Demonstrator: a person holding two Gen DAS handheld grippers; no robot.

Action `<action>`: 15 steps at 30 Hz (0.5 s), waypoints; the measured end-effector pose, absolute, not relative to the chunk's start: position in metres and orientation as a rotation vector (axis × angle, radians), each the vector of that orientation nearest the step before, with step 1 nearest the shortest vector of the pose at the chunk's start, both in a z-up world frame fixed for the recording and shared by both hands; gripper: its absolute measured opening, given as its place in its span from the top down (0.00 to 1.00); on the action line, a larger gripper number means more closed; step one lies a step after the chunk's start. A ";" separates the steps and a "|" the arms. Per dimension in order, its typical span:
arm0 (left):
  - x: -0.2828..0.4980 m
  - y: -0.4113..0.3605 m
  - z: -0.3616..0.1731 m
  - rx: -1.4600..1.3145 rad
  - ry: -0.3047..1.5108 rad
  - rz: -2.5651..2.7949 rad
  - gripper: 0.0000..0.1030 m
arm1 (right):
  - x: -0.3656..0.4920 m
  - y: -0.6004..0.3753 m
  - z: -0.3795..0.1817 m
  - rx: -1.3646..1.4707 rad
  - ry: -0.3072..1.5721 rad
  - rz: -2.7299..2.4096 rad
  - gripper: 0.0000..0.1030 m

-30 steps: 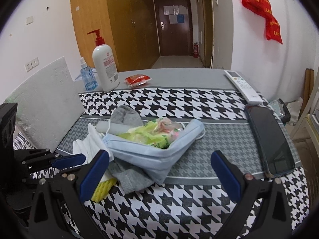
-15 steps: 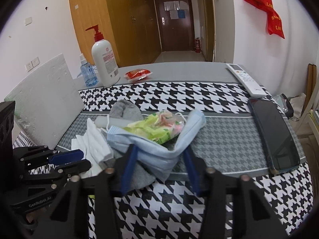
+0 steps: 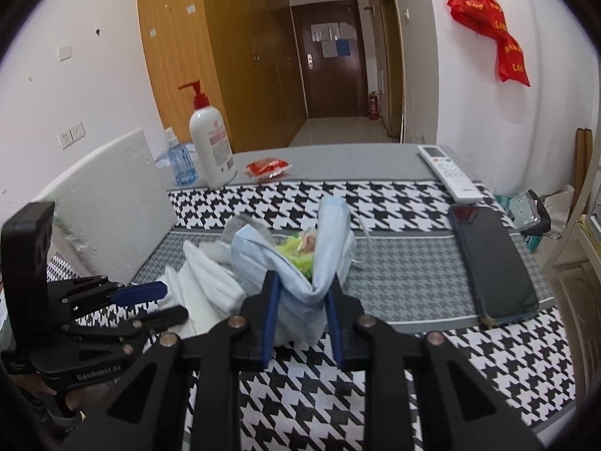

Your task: Organize soft objects

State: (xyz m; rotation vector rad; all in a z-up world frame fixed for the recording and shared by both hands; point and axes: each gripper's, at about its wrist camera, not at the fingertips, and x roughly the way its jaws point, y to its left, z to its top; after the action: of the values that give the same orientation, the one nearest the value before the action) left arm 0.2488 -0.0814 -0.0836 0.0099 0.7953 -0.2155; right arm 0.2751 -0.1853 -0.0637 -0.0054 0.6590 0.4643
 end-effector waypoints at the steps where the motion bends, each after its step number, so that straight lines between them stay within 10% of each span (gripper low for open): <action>1: 0.249 -0.083 -0.083 0.013 0.793 -0.224 0.50 | 0.273 -0.188 -0.061 -0.002 0.650 0.461 0.73; 15: 0.251 -0.111 -0.081 0.092 0.773 -0.277 0.24 | 0.253 -0.211 -0.037 0.054 0.567 0.444 0.73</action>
State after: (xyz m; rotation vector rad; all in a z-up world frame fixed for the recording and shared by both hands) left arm 0.2507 -0.1111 -0.0811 0.0918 0.7730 -0.2769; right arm 0.2527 -0.2111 -0.0368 0.0543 0.5671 0.4443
